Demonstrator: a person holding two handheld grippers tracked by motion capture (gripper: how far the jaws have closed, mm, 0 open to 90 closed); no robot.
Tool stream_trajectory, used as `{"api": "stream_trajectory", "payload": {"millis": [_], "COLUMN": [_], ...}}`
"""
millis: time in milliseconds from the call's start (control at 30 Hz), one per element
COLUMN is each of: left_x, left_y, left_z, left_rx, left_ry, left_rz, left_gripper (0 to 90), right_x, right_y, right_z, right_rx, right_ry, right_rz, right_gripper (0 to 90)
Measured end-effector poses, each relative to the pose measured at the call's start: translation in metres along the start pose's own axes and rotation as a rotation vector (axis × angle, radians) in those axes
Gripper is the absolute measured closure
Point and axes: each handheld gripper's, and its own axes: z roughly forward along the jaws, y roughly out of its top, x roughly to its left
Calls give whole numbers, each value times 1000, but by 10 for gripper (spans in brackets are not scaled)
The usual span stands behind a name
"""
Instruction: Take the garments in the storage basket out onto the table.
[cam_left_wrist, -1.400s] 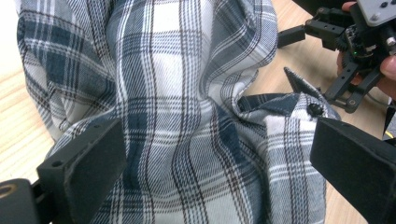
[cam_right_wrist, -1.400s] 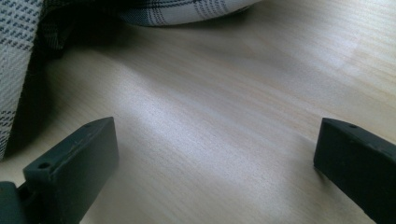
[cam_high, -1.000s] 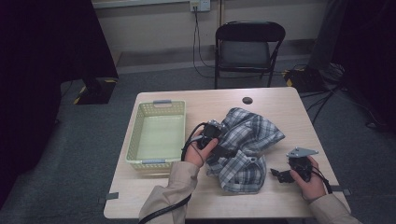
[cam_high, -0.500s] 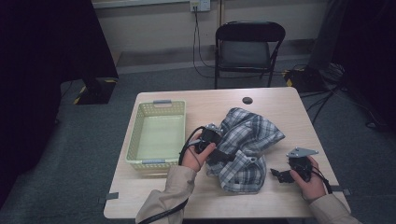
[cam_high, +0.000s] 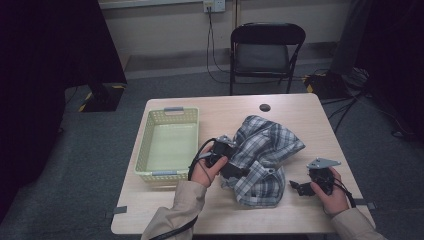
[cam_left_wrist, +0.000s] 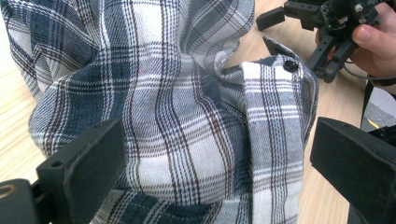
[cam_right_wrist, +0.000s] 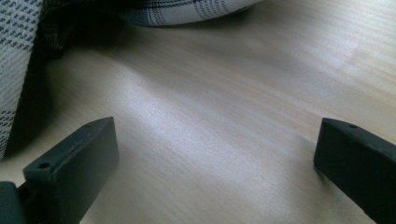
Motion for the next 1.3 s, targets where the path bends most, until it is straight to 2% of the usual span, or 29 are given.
{"api": "stream_trajectory", "payload": {"millis": [233,633,1300], "left_x": [1,4,6], "left_y": [-7,-17,-40], "left_z": [-5,-16,-22], "left_rx": [7,-20,-9], "left_ry": [-4,-15,-15], "left_rz": [8,2,10], "left_gripper": [28,26,27], "right_x": [0,0,0], "right_y": [0,0,0], "right_z": [0,0,0], "right_rx": [0,0,0], "right_ry": [0,0,0], "right_rz": [0,0,0], "right_gripper": [0,0,0]}}
